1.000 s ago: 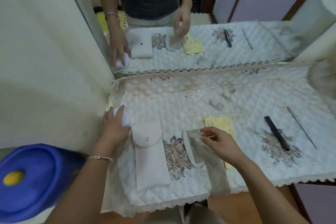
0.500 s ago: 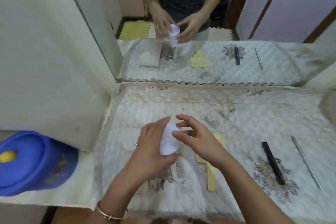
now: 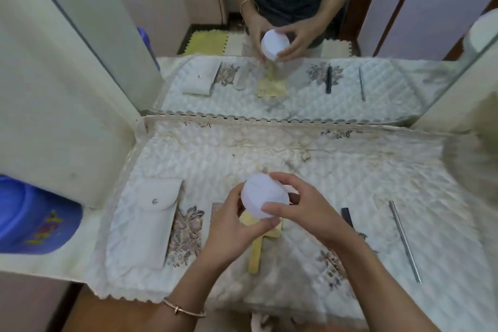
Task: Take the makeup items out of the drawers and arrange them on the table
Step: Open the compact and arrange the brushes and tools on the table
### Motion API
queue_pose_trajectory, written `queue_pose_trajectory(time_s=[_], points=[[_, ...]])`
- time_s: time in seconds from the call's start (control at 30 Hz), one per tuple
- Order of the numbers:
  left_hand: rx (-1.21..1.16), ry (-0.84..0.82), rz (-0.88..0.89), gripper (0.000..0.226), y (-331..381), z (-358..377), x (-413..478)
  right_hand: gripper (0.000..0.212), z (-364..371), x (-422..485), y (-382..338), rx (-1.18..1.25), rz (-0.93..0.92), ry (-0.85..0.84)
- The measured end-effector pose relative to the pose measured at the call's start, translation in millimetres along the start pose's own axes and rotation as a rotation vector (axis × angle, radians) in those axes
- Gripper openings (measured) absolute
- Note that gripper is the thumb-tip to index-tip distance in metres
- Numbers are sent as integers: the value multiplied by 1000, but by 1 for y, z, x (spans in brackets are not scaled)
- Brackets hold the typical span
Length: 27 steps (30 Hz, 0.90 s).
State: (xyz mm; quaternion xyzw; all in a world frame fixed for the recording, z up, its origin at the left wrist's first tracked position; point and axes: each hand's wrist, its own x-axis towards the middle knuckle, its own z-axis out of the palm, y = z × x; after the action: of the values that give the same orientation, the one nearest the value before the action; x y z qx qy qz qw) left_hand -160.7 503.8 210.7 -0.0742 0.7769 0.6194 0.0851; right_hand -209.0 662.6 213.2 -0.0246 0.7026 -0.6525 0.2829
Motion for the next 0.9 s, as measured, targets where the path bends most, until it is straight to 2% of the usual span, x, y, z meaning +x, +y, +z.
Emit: queue_pose_trajectory(time_s=[0.07, 0.2, 0.37, 0.43, 0.53, 0.63, 0.73, 0.83, 0.9], points=[[6, -20, -5, 53, 3, 5, 3, 80, -6, -4, 0, -94, 0, 4], [5, -63, -31, 53, 2, 7, 10, 77, -10, -6, 1, -205, -31, 96], [-67, -179, -99, 69, -7, 8, 17, 81, -12, -10, 11, -234, 25, 157], [-49, -215, -104, 76, -12, 5, 20, 81, -12, -12, 16, -194, 44, 179], [20, -296, -82, 71, -21, 5, 19, 58, -20, -16, 23, 44, 32, 177], [31, -345, -81, 66, -30, 11, 16, 57, -33, -17, 25, -13, 71, 170], [104, -368, -7, 62, -32, 24, 16, 60, -44, -15, 35, 19, 154, 255], [243, -353, 130, 53, -30, 40, 19, 53, -52, -16, 44, 94, 195, 366], [362, -322, 175, 55, -33, 53, 22, 46, -56, -13, 49, 122, 226, 457]])
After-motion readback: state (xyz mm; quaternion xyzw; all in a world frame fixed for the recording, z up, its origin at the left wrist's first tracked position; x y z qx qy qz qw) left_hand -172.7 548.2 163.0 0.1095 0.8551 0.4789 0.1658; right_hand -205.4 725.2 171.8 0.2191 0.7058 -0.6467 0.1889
